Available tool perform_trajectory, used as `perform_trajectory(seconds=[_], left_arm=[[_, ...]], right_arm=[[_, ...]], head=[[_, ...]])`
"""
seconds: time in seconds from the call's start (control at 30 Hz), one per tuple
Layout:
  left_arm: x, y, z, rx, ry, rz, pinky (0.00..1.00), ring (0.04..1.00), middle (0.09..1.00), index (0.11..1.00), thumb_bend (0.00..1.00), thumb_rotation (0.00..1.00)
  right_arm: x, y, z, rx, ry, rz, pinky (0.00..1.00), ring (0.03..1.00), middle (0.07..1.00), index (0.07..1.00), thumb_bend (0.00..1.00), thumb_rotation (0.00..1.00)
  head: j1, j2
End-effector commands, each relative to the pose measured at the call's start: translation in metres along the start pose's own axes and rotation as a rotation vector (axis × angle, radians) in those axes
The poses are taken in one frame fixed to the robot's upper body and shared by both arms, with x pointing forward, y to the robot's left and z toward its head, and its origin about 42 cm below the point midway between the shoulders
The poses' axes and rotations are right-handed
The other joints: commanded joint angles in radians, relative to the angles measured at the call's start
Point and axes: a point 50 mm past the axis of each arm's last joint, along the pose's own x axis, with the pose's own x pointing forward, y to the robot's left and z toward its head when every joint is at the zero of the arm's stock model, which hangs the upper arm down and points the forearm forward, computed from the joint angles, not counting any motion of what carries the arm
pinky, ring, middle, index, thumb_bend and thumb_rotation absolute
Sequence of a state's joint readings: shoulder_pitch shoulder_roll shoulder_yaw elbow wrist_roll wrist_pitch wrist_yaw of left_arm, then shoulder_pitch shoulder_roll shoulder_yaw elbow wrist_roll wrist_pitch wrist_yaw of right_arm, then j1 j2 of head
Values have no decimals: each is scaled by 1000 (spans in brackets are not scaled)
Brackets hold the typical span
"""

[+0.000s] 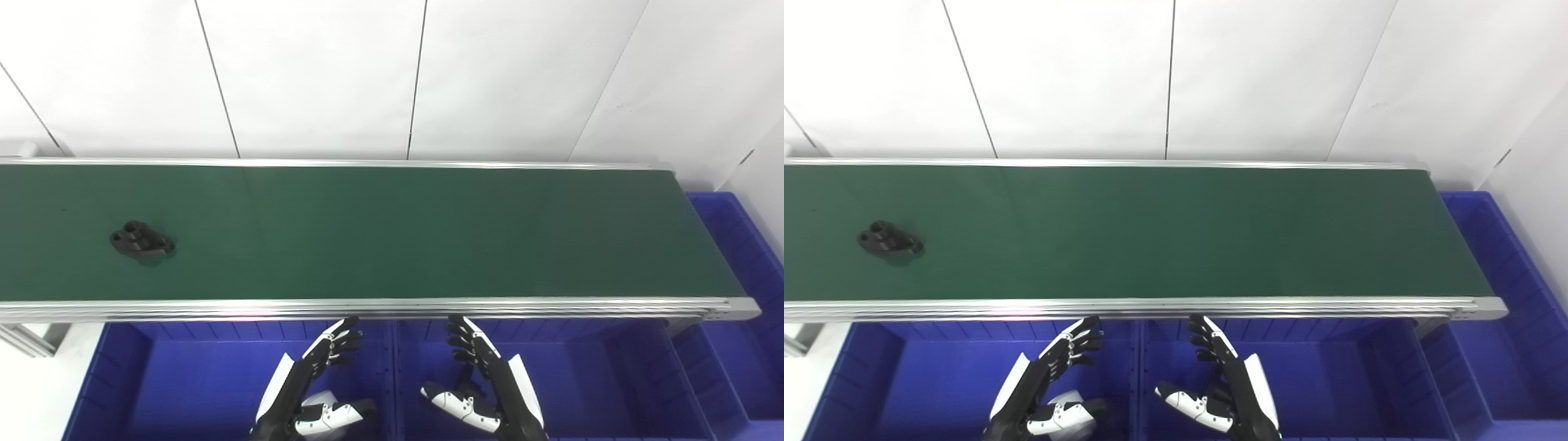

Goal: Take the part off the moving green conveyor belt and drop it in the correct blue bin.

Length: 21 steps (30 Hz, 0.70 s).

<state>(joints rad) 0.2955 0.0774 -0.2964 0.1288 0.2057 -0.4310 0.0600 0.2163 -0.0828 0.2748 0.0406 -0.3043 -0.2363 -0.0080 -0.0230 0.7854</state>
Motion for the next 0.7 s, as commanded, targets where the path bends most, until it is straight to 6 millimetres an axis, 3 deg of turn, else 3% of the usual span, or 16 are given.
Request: perform_trajectory(seconds=[0.0, 0.03, 0.07, 0.1, 0.17, 0.23, 0.53, 0.67], left_arm=[[4, 1, 10, -15, -56, 18, 697, 784, 830, 890, 736, 527], [4, 0, 10, -19, -56, 21, 693, 779, 824, 891, 734, 526], [4, 0, 9, -21, -56, 23, 596, 673, 743, 893, 724, 520], [4, 1, 9, -26, -54, 30, 576, 654, 730, 892, 721, 516], [4, 1, 8, -33, -49, 37, 588, 676, 750, 888, 721, 508], [4, 1, 7, -38, -45, 38, 669, 765, 820, 891, 708, 507], [5, 3, 5, -36, -38, 39, 666, 757, 810, 886, 713, 513], [5, 2, 4, -41, -38, 29, 727, 809, 848, 893, 706, 507]], right_arm=[[5, -4, 11, -7, -40, -1, 740, 816, 853, 888, 711, 386], [6, -4, 11, -8, -39, 3, 736, 813, 851, 887, 711, 381], [6, -5, 11, -9, -38, 6, 723, 806, 846, 882, 717, 377], [6, -5, 11, -7, -36, 10, 719, 804, 845, 880, 720, 375], [6, -5, 11, -2, -32, 15, 714, 803, 845, 877, 724, 374], [6, -5, 11, -3, -29, 18, 697, 796, 846, 874, 726, 363], [6, -3, 10, 0, -27, 19, 694, 786, 838, 866, 729, 362], [7, -4, 9, -10, -35, 24, 677, 772, 832, 864, 721, 362]], head=[[7, 1], [7, 1], [7, 1], [9, -1], [9, -2], [10, -4], [30, -14], [65, -25]])
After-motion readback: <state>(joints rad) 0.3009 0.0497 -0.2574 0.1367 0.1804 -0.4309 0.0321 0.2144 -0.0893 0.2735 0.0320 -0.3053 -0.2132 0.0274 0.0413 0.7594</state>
